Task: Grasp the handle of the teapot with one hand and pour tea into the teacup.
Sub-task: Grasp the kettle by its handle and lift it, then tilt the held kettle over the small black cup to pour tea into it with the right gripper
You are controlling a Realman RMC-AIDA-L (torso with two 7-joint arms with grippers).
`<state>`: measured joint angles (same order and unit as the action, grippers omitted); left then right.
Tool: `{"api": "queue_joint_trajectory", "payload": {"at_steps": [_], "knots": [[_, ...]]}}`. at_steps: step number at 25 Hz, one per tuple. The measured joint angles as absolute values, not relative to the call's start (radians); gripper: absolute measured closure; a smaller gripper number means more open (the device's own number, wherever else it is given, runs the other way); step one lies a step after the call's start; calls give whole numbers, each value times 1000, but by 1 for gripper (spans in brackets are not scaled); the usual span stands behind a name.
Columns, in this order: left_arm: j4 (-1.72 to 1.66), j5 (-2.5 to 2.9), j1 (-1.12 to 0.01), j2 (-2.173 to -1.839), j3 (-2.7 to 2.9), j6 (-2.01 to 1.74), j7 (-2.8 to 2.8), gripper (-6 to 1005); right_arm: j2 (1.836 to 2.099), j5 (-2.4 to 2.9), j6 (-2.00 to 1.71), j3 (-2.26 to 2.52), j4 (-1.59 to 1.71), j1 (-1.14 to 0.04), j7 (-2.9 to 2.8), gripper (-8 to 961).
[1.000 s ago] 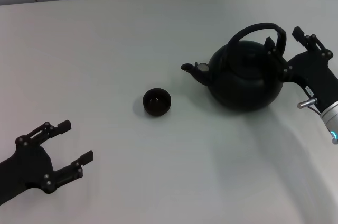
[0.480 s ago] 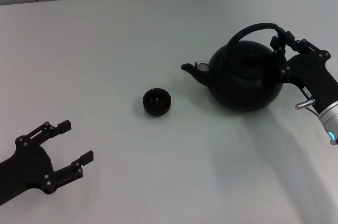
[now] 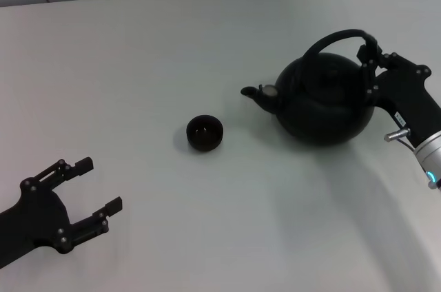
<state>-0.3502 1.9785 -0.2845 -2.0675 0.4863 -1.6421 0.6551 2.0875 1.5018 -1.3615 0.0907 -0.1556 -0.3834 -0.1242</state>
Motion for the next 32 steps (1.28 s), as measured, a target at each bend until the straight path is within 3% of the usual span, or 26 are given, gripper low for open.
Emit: {"api": "queue_joint_trajectory", "payload": {"at_steps": [22,32], "knots": [[-324,1979,-282,-2069,486,-1646,646,200,2078,1569,-1360,69,-30,-477,-312,886],[-311,1979,-279,-2069,486,-1648,643,200,2070,1794,-1286,126,165,-593,-577,885]]}}
